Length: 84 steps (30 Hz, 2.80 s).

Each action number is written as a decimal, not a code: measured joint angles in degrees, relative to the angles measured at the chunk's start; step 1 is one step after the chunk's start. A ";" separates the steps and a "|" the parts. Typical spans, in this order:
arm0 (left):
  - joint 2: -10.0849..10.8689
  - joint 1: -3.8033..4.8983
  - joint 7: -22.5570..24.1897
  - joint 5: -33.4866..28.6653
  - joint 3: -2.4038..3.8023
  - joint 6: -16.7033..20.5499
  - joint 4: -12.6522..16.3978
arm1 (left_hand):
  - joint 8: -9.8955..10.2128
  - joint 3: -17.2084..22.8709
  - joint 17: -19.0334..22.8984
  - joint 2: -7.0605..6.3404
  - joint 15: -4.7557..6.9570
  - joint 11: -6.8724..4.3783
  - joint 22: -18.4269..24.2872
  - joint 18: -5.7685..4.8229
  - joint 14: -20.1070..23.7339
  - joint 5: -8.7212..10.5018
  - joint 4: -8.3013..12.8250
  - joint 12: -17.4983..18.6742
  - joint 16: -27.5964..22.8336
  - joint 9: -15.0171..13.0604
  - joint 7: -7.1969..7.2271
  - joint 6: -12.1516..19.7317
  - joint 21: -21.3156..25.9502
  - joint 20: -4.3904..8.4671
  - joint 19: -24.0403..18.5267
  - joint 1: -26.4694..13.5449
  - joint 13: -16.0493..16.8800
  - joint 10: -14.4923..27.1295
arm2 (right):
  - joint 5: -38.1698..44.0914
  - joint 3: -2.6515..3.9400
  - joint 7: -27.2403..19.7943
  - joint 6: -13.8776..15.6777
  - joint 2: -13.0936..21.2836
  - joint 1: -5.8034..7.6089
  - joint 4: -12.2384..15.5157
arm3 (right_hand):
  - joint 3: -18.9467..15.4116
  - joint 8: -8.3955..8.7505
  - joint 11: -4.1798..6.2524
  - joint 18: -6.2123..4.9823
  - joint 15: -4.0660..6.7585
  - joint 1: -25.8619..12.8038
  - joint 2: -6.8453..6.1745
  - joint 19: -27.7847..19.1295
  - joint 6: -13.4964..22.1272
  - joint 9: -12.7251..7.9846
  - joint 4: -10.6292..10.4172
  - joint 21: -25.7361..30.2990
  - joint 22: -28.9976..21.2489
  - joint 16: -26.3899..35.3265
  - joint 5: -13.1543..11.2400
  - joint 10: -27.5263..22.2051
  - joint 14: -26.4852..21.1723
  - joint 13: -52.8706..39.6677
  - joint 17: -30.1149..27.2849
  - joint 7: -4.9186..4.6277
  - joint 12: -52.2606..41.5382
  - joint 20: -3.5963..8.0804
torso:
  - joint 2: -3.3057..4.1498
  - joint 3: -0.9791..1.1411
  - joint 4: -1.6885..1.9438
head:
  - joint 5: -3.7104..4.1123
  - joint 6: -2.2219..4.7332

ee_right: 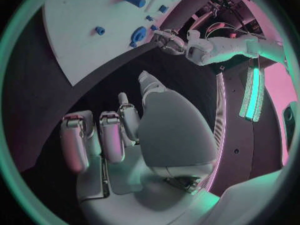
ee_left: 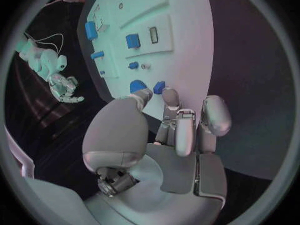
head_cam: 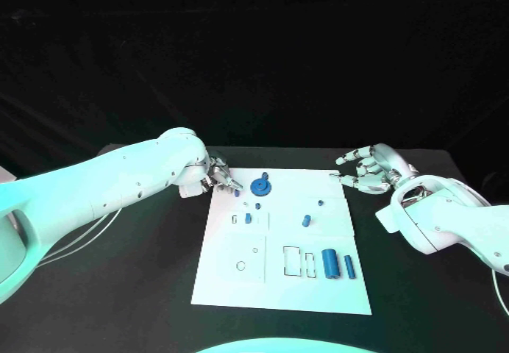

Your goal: Assemble the parts on the task board

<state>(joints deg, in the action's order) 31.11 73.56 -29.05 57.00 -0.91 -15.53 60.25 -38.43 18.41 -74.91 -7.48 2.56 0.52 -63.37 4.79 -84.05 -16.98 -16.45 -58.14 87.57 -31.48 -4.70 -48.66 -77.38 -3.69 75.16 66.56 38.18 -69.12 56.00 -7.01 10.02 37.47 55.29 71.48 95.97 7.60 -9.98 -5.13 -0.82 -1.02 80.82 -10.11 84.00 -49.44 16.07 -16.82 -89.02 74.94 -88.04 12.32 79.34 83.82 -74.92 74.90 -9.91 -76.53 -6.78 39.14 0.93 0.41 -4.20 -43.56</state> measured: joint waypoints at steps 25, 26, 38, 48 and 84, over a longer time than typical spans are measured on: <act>-0.72 -0.24 0.02 -0.36 -0.33 -0.04 -0.99 | -0.50 0.00 0.00 0.79 0.41 -0.46 -0.24 0.00 0.00 0.00 0.00 -0.22 0.00 0.10 0.35 -0.35 -0.22 0.21 0.20 0.78 0.10 -0.46 | -0.01 0.00 0.00 -0.01 -0.09 0.00 -0.02 | 0.00 -0.25 0.00 0.00 0.21 0.00 0.00 0.00 0.00 -0.09 0.00 0.00 -0.02 0.00 0.00 0.00 0.22 0.01 0.04 0.00 0.00 0.00 | 0.07 -0.02 -0.09 | 0.28 -0.20; -0.72 -0.24 0.02 -0.36 -0.33 0.00 -1.00 | -0.50 0.04 0.00 1.01 0.41 -0.52 -0.24 0.00 0.00 0.00 0.03 -0.22 0.00 0.11 0.41 -0.41 -0.22 0.20 0.20 1.01 0.08 -0.52 | -0.01 0.00 0.00 -0.01 -0.09 0.00 -0.02 | 0.00 -0.25 0.00 0.00 0.21 0.00 0.00 0.00 0.00 -0.09 0.00 0.00 -0.02 0.00 0.00 0.00 0.22 0.01 0.04 0.00 0.00 0.00 | 0.07 -0.02 -0.09 | 0.29 -0.23; -0.43 -0.27 0.41 -1.67 -0.37 1.11 -0.88 | -5.26 6.72 0.00 2.35 1.33 -1.23 -0.71 -0.01 0.11 0.87 2.02 -0.45 0.23 -2.47 1.63 0.26 -0.22 0.94 0.50 7.85 -0.41 -1.23 | -0.01 0.00 0.02 -0.01 -0.09 0.00 -0.09 | 0.00 -0.24 0.00 0.00 0.21 0.00 0.00 0.00 0.00 -0.09 0.00 0.00 -0.03 0.00 0.00 0.00 0.21 0.01 0.03 0.00 0.00 0.00 | -0.04 -0.02 -0.04 | 0.39 -0.45; 1.43 -0.35 1.18 -4.16 -0.38 2.19 1.00 | -8.36 10.56 0.00 1.44 1.32 -1.24 -1.10 -0.01 0.11 3.36 -1.81 -0.44 0.23 -5.31 1.33 1.38 -0.50 0.94 0.50 8.26 -1.43 -1.25 | -0.01 0.00 0.05 -0.05 -0.12 0.00 -0.21 | 0.16 -0.24 0.00 0.00 0.21 0.00 0.00 0.00 0.00 -0.09 0.16 0.00 -0.03 0.00 0.00 0.00 0.21 0.01 0.02 0.00 0.00 0.00 | -0.11 0.02 -0.03 | 0.25 -0.39; 16.60 -4.01 4.51 -0.13 -0.98 9.79 25.70 | -9.15 20.18 0.00 -2.49 1.53 -2.15 -4.69 0.00 -0.10 2.69 4.51 -2.35 1.12 -5.14 1.95 -0.11 -2.26 1.63 2.05 1.40 0.67 -4.42 | -0.02 -0.08 0.13 -0.16 0.76 -0.24 0.39 | 0.16 -0.46 0.00 0.00 0.21 0.00 0.00 0.00 0.00 -0.14 0.16 0.00 0.00 0.00 0.00 0.00 0.21 -0.03 0.00 0.00 0.00 0.00 | -0.12 -0.03 0.02 | -0.93 -0.54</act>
<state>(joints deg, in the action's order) 47.71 69.55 -24.54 56.86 -1.89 -5.73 85.96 -47.58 38.59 -74.90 -9.98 4.09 -1.63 -68.06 4.79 -84.15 -14.28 -11.94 -60.49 88.69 -36.63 -2.74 -48.77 -79.64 -2.06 77.21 67.96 38.86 -73.54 55.98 -7.10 10.15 37.31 56.05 71.23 96.37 7.76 -10.44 -5.13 -0.83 -0.81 80.82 -10.11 84.00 -49.44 15.93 -16.67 -89.02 74.93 -88.04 12.32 79.34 84.03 -74.95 74.91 -9.91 -76.53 -6.78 39.02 0.90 0.43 -5.13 -44.10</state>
